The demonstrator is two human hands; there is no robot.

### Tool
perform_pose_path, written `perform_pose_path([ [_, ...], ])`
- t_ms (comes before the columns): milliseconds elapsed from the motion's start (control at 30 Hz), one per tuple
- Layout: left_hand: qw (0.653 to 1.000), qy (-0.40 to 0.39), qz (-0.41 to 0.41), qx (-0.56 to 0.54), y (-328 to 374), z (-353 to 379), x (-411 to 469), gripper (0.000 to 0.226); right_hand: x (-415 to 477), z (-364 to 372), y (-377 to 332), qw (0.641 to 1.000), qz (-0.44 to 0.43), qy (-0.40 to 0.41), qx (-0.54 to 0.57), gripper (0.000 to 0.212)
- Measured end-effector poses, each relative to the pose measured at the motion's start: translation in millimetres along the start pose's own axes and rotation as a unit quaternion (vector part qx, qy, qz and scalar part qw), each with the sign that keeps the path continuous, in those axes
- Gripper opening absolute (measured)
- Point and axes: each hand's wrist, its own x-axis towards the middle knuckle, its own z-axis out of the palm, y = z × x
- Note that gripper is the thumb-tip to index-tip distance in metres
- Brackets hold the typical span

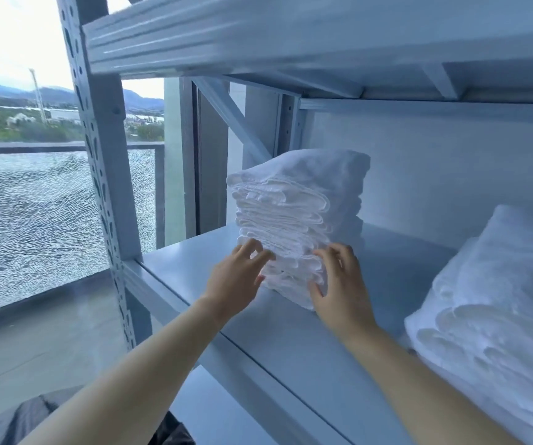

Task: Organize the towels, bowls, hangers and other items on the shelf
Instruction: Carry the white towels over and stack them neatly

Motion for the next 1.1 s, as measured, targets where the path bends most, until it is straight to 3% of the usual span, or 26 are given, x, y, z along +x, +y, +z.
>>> perform_pose_path([
  [100,0.999,0.039,0.022,0.002,9.0,-3.9,0.8,0.039,-2.4,2.4,-1.0,1.000,-0.002,-0.001,-0.025,0.053],
  [300,1.000,-0.002,0.014,0.001,13.6,7.0,9.3,0.050,-2.6,1.5,0.1,0.998,0.030,0.031,-0.046,0.047],
  [500,0.999,0.025,0.046,0.004,8.6,13.7,15.6,0.075,-4.6,5.9,9.3,0.995,0.097,-0.032,-0.014,0.054],
  [767,0.994,0.085,0.063,0.009,5.3,14.5,22.9,0.056,-3.0,12.8,14.8,0.990,0.113,-0.086,0.016,0.057],
  [1100,0.996,0.046,0.067,-0.038,2.5,14.7,24.9,0.052,-5.3,12.5,16.9,0.990,0.111,-0.075,0.043,0.055],
])
